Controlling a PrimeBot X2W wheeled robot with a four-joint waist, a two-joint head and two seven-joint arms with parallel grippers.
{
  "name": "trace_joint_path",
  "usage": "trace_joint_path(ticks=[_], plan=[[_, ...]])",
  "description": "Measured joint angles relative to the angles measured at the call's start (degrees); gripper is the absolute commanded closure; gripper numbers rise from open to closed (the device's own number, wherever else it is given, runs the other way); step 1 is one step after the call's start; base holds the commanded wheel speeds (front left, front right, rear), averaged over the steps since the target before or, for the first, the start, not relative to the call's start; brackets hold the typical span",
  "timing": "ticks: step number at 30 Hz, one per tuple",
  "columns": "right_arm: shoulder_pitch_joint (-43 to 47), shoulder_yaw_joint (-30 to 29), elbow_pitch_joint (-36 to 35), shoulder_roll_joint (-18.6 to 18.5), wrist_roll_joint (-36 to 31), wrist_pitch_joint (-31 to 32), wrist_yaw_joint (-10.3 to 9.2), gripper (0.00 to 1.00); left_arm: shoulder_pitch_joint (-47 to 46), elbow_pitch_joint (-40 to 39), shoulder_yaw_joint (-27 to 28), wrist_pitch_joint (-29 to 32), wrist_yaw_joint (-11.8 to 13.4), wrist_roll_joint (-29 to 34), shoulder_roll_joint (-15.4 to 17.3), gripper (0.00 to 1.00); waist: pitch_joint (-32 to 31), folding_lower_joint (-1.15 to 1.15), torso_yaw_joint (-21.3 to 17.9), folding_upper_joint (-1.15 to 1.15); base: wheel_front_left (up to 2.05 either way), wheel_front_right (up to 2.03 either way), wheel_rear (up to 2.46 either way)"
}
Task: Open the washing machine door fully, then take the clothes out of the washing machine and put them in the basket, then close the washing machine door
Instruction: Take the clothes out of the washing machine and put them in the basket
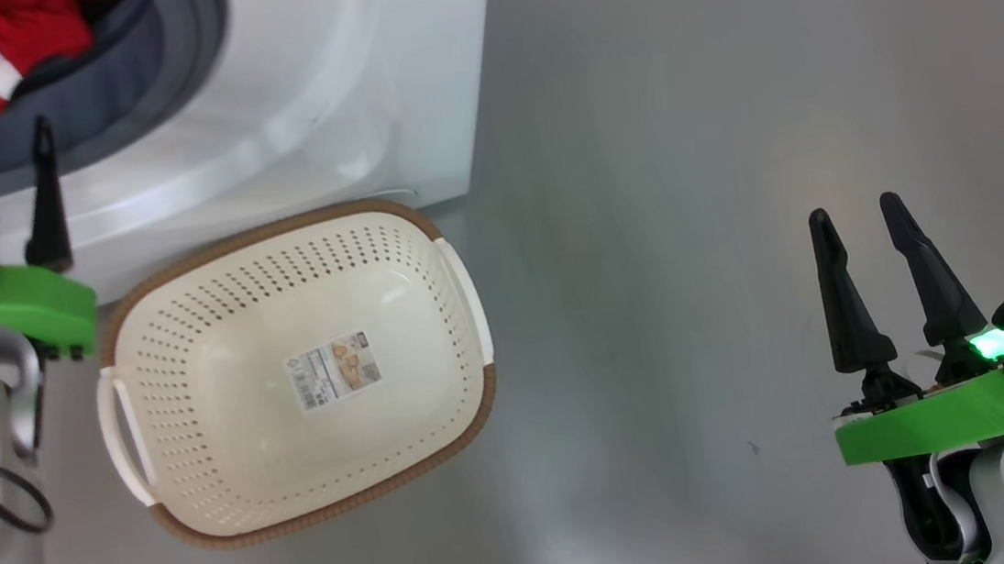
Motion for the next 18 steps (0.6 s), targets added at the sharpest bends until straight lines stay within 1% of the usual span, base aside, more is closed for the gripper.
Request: trace_joint_path(ticks=[5, 11, 18], plan=[[-1.1, 0.6, -0.2, 0.0, 0.1, 0.0, 0.00, 0.00, -4.9, 4.7, -1.8, 0.0, 1.5, 1.4, 2.1, 0.00, 2.2, 0.00, -1.4, 0.00, 0.00, 0.00, 0.00], [-1.4, 0.6, -0.2, 0.0, 1.2, 0.0, 0.00, 0.00, -9.5, 10.9, -4.4, 0.0, 3.4, 3.5, 3.8, 0.00, 3.6, 0.00, -2.8, 0.00, 0.00, 0.00, 0.00], [-1.6, 1.3, -0.2, 0.0, 2.5, 0.0, 0.00, 0.00, -13.7, 17.1, -6.2, 0.0, 4.1, 3.9, 5.5, 0.00, 3.8, 0.00, -4.1, 0.00, 0.00, 0.00, 0.00]])
